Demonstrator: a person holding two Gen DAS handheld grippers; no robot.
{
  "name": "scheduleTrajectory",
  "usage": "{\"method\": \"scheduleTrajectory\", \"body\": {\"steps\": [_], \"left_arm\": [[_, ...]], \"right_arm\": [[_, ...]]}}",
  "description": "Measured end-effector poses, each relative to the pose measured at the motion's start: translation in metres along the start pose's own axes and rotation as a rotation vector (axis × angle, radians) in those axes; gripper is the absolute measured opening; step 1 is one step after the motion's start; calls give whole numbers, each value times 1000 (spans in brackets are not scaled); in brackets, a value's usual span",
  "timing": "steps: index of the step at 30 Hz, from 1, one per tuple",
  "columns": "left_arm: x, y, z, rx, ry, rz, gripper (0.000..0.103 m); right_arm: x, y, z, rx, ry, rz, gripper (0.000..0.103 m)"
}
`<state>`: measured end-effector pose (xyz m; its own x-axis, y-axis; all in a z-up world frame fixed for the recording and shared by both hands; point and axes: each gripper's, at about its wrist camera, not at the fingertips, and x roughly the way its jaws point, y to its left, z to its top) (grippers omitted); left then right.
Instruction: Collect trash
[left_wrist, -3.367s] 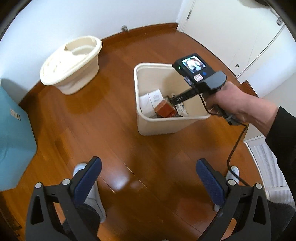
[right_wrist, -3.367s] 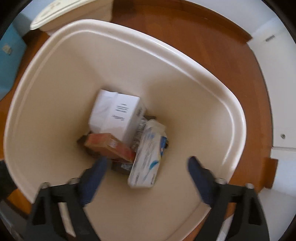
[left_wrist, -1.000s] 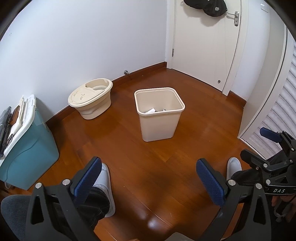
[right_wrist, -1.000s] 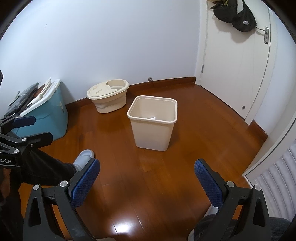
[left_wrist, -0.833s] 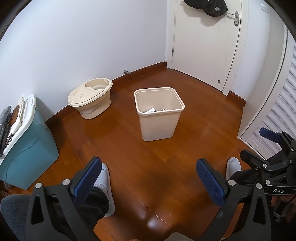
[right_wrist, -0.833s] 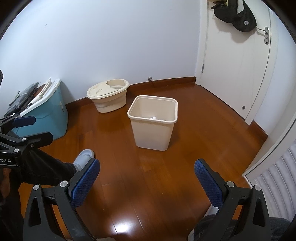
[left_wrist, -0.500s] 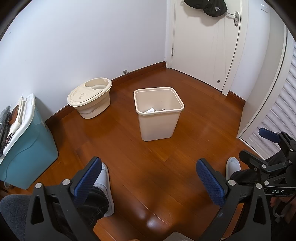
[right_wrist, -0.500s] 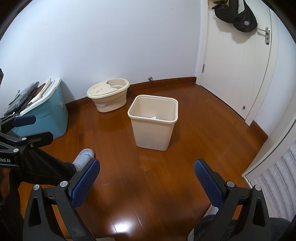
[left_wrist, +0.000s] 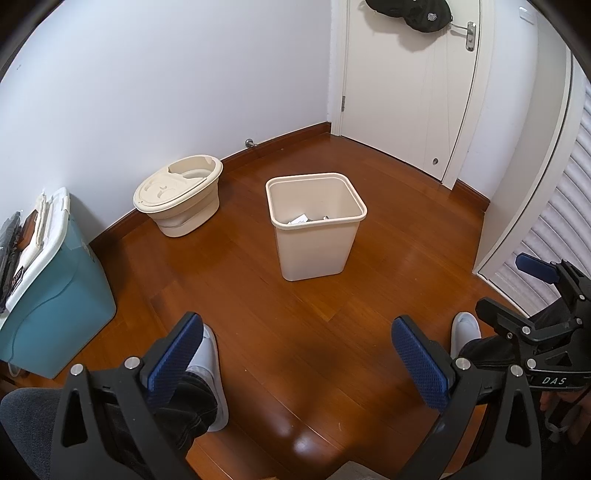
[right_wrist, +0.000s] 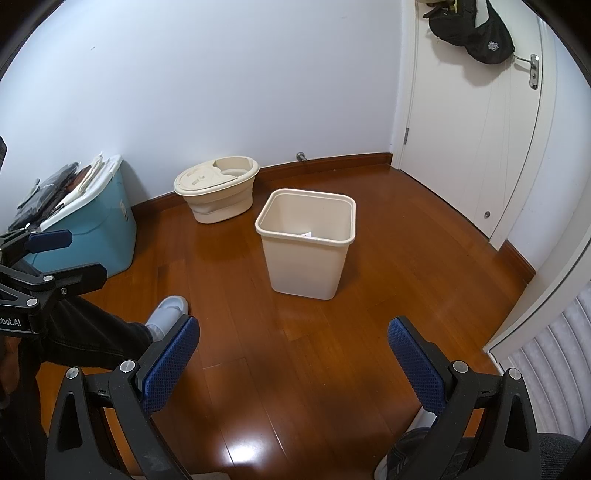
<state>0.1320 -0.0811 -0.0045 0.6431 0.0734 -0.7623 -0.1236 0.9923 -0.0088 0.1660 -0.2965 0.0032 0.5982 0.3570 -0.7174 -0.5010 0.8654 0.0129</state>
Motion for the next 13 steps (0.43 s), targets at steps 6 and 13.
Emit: {"method": "scheduleTrajectory", "body": {"steps": [6, 13], "left_arm": [[-2, 2, -1, -23, -8, -37, 103], [-1, -1, 0, -16, -3, -38, 103]], "right_arm": [[0, 0, 0, 0, 1, 2, 103], [0, 2, -3, -1, 1, 3, 103]]}}
